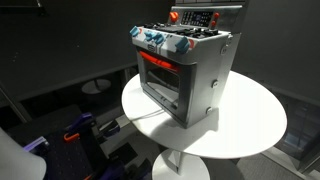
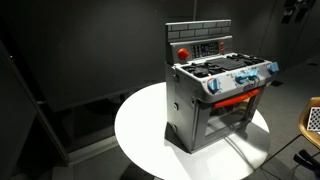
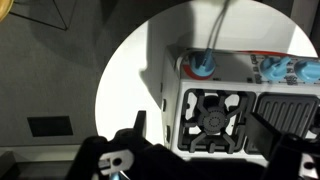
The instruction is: Press the top right orange button on the stove
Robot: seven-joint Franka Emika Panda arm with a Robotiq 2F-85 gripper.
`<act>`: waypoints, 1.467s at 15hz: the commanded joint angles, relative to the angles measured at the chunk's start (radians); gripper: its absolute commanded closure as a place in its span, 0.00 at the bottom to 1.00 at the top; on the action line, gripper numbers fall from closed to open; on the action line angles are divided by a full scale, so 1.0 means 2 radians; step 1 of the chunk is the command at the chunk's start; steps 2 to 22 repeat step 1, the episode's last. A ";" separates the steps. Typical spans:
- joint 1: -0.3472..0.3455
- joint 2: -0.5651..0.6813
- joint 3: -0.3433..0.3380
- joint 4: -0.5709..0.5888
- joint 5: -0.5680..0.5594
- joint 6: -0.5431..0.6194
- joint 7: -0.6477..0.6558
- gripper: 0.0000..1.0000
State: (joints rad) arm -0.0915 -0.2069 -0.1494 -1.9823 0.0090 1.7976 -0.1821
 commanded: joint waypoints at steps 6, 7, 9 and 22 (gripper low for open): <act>-0.002 -0.001 0.001 0.001 0.001 -0.002 -0.001 0.00; -0.002 -0.001 0.001 0.001 0.001 -0.002 -0.001 0.00; -0.002 -0.001 0.001 0.001 0.001 -0.002 -0.001 0.00; -0.002 -0.001 0.001 0.001 0.001 -0.002 -0.001 0.00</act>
